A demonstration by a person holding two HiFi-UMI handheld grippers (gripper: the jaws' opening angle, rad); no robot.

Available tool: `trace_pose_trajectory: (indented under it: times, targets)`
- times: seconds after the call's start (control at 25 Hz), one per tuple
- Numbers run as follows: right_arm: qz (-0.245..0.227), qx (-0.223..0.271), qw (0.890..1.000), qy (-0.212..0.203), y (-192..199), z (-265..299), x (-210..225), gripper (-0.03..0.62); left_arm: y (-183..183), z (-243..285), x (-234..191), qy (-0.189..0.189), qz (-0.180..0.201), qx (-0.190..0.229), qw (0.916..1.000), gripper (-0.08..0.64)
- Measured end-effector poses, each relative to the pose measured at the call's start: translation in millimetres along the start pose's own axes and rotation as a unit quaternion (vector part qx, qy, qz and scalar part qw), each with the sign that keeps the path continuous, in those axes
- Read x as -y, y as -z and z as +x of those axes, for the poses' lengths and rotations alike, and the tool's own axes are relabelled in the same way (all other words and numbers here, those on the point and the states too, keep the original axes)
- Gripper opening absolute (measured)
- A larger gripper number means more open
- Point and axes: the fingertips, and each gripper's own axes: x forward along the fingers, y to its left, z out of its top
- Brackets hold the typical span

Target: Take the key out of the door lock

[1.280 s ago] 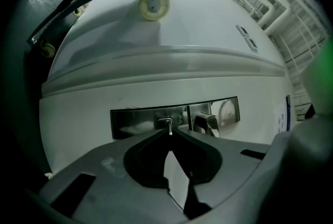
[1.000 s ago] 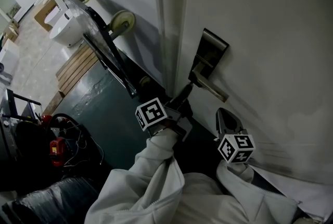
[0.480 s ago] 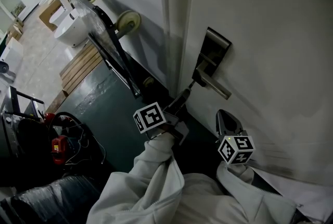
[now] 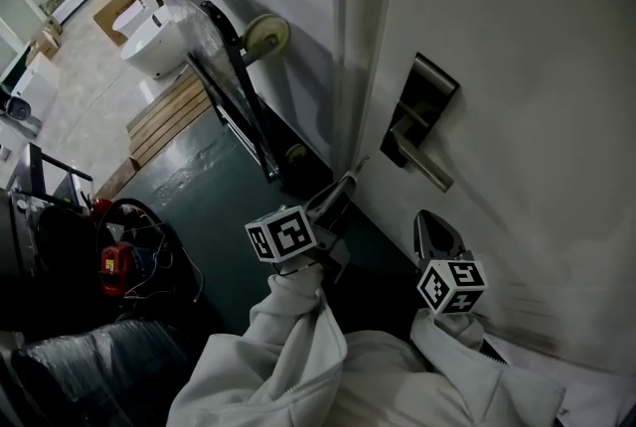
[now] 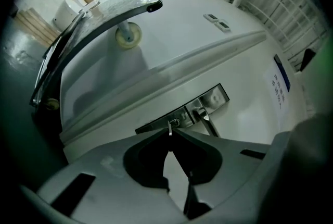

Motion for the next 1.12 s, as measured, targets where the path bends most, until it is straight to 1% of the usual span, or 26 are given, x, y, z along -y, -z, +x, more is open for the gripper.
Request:
trace_pose_trajectory:
  times: [0.16,0.32,0.44,0.6,0.68,0.8,0.88,1.04,1.12]
  targets:
    - [-0.002,-0.006,1.0,-0.015,2,8,-6,0.052,-6,-17,-9,-0.028,0.04,0.009,0.9988,0.026]
    - [-0.01,-0.011,0.999,-0.035,1,20,-16,0.052,-14,-32,-16,-0.055,0.084,0.016,0.9948,0.028]
    - [-0.022,-0.014,0.999,-0.046,0,26,-22,0.051,-20,-41,-18,-0.073,0.128,0.021,0.9889,0.028]
    - [-0.036,-0.015,0.998,-0.051,-3,33,-25,0.052,-23,-50,-19,-0.084,0.187,0.022,0.9785,0.028]
    - [-0.041,-0.015,0.998,-0.052,-5,36,-25,0.052,-25,-53,-21,-0.094,0.219,0.02,0.971,0.028]
    - [-0.044,-0.012,0.997,-0.054,-10,40,-26,0.051,-27,-56,-23,-0.112,0.271,0.012,0.9559,0.028]
    - [-0.047,-0.009,0.997,-0.055,-13,42,-27,0.051,-29,-57,-24,-0.124,0.305,0.007,0.9441,0.028]
    - [-0.061,-0.002,0.996,-0.058,-18,47,-32,0.051,-29,-61,-23,-0.143,0.377,0.001,0.9151,0.028]
    - [-0.071,0.002,0.996,-0.06,-20,49,-35,0.051,-29,-63,-24,-0.148,0.397,-0.001,0.9059,0.028]
